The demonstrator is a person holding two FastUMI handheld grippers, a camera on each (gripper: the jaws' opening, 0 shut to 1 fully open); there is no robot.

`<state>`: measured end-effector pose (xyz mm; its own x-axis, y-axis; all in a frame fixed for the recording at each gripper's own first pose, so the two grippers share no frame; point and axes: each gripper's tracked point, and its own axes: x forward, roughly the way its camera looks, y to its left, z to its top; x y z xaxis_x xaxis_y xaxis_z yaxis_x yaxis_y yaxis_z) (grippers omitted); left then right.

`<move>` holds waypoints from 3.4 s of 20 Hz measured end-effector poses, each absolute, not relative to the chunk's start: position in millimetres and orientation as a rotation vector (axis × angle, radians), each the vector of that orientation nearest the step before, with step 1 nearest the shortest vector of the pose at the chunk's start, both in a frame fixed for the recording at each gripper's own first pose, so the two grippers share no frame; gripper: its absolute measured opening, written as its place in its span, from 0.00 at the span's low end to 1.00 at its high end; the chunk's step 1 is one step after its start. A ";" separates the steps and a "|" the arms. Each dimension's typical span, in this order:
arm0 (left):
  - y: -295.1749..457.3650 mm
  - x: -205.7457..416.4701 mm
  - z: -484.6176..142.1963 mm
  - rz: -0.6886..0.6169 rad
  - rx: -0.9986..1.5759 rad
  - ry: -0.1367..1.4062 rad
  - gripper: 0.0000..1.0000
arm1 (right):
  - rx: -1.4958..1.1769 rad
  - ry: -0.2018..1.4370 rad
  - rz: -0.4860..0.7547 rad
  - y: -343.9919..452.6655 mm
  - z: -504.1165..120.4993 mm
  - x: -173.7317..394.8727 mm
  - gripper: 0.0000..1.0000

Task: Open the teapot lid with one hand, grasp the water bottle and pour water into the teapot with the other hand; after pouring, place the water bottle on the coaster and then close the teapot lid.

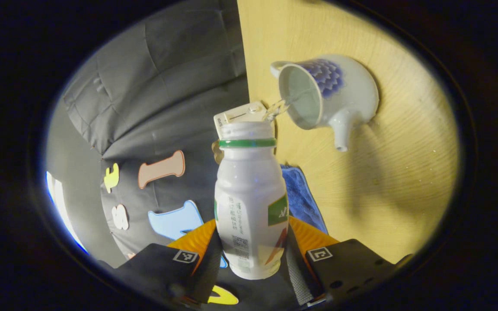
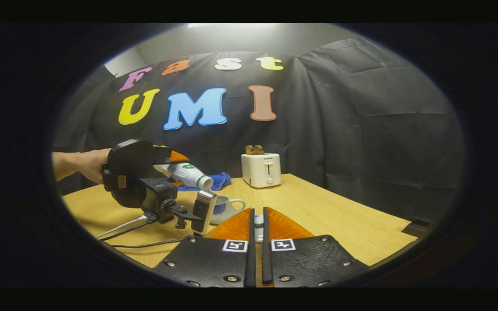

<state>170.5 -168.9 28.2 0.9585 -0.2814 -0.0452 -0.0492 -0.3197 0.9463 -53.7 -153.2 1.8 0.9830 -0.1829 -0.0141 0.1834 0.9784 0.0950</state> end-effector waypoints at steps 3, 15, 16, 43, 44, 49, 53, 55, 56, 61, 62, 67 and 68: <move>-172.6 171.4 32.0 -0.239 1.927 -0.256 0.77 | 0.101 0.008 -0.186 -154.8 1.0 -53.4 0.06; -184.8 171.5 43.7 -0.245 2.056 -0.294 0.77 | 0.116 0.012 -0.191 -158.3 -1.2 -56.3 0.06; -186.3 171.0 44.1 -0.245 2.067 -0.298 0.77 | 0.117 0.012 -0.192 -159.5 -2.1 -56.3 0.06; -206.4 158.1 71.5 -0.233 2.161 -0.390 0.77 | 0.136 0.021 -0.187 -162.4 -3.8 -59.2 0.06; -205.6 158.6 70.1 -0.235 2.155 -0.386 0.76 | 0.134 0.022 -0.186 -162.0 -4.3 -58.7 0.06; -198.6 166.9 50.9 -0.282 2.072 -0.346 0.82 | 0.140 0.033 -0.180 -159.6 -4.2 -55.1 0.05; -191.8 170.9 30.4 -0.345 1.926 -0.313 0.83 | 0.115 0.029 -0.163 -153.5 3.0 -52.8 0.06; -189.1 168.7 23.0 -0.362 1.842 -0.307 0.83 | 0.110 0.025 -0.150 -149.8 9.3 -51.7 0.06; -187.0 167.6 18.7 -0.372 1.796 -0.302 0.83 | 0.104 0.021 -0.146 -149.4 12.4 -51.1 0.06; -170.5 163.2 9.6 -0.382 1.537 -0.264 0.83 | 0.092 0.001 -0.085 -140.2 33.1 -44.8 0.06; -163.5 160.5 7.9 -0.380 1.471 -0.243 0.83 | 0.090 -0.001 -0.059 -136.1 36.4 -41.9 0.06; -122.6 150.6 5.7 -0.358 1.134 -0.153 0.83 | 0.159 -0.001 0.064 -114.7 49.2 -26.6 0.06; -116.7 149.8 5.6 -0.354 1.068 -0.136 0.70 | 0.170 0.003 0.071 -112.6 49.5 -21.3 0.06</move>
<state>149.8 -116.7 5.6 0.9354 -0.3483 -0.0616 0.2183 0.4314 0.8753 -21.3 -112.6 49.5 0.9975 0.0707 0.0030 -0.0702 0.9831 0.1690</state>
